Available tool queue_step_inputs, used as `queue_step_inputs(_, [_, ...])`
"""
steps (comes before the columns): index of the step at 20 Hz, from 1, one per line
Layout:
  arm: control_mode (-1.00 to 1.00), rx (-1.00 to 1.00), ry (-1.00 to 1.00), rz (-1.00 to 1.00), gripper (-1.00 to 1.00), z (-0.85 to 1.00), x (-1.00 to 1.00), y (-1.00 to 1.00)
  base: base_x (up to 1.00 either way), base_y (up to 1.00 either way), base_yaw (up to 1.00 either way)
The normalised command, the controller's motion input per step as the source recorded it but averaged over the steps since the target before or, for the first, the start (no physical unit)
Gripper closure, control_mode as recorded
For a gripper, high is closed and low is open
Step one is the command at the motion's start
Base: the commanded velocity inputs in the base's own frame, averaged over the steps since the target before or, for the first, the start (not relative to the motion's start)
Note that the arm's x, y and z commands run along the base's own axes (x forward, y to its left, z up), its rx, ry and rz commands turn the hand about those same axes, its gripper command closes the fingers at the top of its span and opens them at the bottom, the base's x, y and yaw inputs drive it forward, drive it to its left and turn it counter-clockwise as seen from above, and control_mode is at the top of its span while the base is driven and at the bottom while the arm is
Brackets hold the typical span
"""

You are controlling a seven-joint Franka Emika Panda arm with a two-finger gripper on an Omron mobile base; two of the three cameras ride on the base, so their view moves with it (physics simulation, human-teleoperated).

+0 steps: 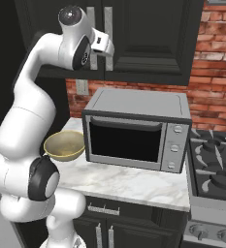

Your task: Open the cabinet and setup a tea strainer by placing it in the bowl upright.

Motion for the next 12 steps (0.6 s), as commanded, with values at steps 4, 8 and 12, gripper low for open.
queue_step_inputs(4, [-1.00, 0.00, 0.00, 0.00, -1.00, -0.06, 0.36, -0.04, 0.00, 0.00, 0.00])
queue_step_inputs(8, [-1.00, 0.00, -0.02, 0.00, -1.00, -0.08, 0.11, 0.00, 0.00, 0.00, 0.00])
queue_step_inputs(12, [-1.00, 0.00, -0.09, 0.00, -1.00, -0.07, 0.05, 0.00, 0.00, 0.00, 0.00])
